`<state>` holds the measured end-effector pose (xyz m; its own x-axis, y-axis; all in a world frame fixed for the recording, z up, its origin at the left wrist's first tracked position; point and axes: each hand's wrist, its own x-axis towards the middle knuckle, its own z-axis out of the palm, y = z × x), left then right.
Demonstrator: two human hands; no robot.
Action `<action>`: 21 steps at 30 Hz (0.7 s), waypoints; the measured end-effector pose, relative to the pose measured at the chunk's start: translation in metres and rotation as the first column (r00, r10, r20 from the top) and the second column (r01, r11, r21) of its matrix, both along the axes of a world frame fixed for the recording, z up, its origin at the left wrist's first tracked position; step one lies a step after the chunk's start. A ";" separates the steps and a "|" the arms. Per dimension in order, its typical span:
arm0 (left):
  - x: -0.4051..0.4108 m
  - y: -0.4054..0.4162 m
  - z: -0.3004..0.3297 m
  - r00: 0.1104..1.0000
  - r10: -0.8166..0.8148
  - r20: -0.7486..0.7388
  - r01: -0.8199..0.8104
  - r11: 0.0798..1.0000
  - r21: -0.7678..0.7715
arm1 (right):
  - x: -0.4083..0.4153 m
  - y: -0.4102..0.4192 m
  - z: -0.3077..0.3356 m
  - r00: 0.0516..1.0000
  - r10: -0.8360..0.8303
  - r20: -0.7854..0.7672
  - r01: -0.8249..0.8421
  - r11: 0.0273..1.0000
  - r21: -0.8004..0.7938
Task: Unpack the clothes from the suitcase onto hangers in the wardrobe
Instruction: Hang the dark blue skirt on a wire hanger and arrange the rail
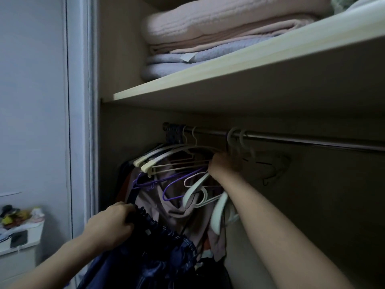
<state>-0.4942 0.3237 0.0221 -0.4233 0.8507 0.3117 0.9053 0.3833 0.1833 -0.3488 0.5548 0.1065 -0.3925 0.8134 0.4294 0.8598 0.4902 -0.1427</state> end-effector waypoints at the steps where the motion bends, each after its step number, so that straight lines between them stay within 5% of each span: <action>1: 0.000 0.001 -0.001 1.000 -0.003 0.005 0.003 1.000 0.001 | 0.000 0.001 0.000 0.999 -0.040 0.035 0.039 0.999 0.015; 6: -0.002 0.002 -0.007 1.000 0.011 0.010 -0.010 1.000 -0.029 | 0.008 0.004 0.001 0.967 -0.143 0.209 0.094 0.969 0.228; 14: -0.010 -0.002 -0.016 0.999 0.011 0.034 -0.010 0.999 -0.031 | 0.002 -0.004 0.018 0.979 0.004 -0.204 -0.015 0.998 -0.053; 16: -0.012 -0.003 -0.017 1.000 0.009 0.030 -0.009 1.000 -0.028 | 0.001 -0.001 0.024 0.874 0.027 -0.484 -0.159 0.959 -0.233; 18: -0.014 -0.004 -0.018 1.000 0.009 0.019 -0.008 1.000 -0.029 | -0.004 0.002 0.024 0.635 -0.091 -0.767 -0.385 0.824 -0.416; 21: -0.018 -0.006 -0.020 0.999 -0.001 0.033 0.002 0.999 -0.032 | -0.014 0.004 0.020 0.389 -0.332 -0.859 -0.578 0.638 -0.508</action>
<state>-0.5118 0.3175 0.0021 -0.4317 0.8605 0.2703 0.8994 0.3882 0.2007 -0.3630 0.5593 0.1265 -0.3144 0.9478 -0.0521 -0.0515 -0.0719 -0.9961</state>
